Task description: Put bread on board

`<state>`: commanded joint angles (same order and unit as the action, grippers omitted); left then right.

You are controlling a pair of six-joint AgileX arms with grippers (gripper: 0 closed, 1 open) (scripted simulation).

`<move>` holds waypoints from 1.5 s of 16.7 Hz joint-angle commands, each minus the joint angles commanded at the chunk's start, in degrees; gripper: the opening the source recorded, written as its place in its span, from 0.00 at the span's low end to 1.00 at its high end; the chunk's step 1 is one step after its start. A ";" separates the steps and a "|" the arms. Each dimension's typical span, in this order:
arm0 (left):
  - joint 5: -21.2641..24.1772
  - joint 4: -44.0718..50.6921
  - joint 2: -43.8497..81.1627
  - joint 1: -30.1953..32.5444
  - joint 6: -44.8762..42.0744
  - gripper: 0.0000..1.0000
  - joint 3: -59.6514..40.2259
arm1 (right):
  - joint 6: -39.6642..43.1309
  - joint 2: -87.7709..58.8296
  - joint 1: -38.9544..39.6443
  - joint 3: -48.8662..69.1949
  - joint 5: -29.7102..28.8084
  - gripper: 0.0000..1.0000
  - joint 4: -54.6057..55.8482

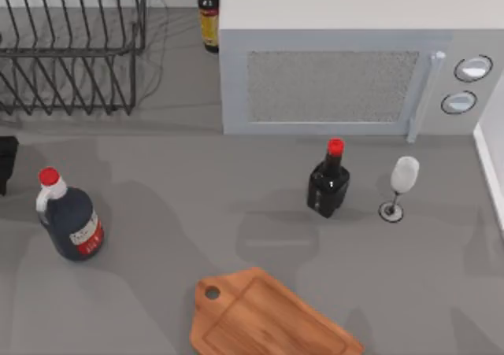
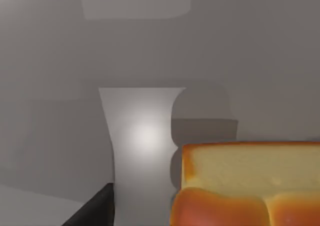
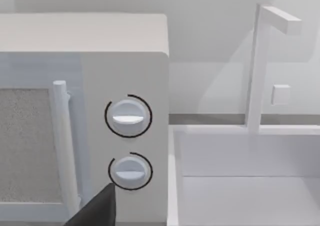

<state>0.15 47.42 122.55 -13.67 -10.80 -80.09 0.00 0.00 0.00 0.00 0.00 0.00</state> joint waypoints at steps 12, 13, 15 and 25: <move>0.00 0.00 0.00 0.00 0.00 0.25 0.00 | 0.00 0.00 0.00 0.00 0.00 1.00 0.00; 0.00 0.00 0.00 0.00 0.00 0.17 0.00 | 0.00 0.00 0.00 0.00 0.00 1.00 0.00; 0.00 0.00 0.00 0.00 0.00 0.02 0.00 | 0.00 0.00 0.00 0.00 0.00 1.00 0.00; 0.27 0.80 -1.55 0.14 0.07 0.00 -0.69 | 0.00 0.00 0.00 0.00 0.00 1.00 0.00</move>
<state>0.42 48.22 121.00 -13.53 -10.73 -80.78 0.00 0.00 0.00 0.00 0.00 0.00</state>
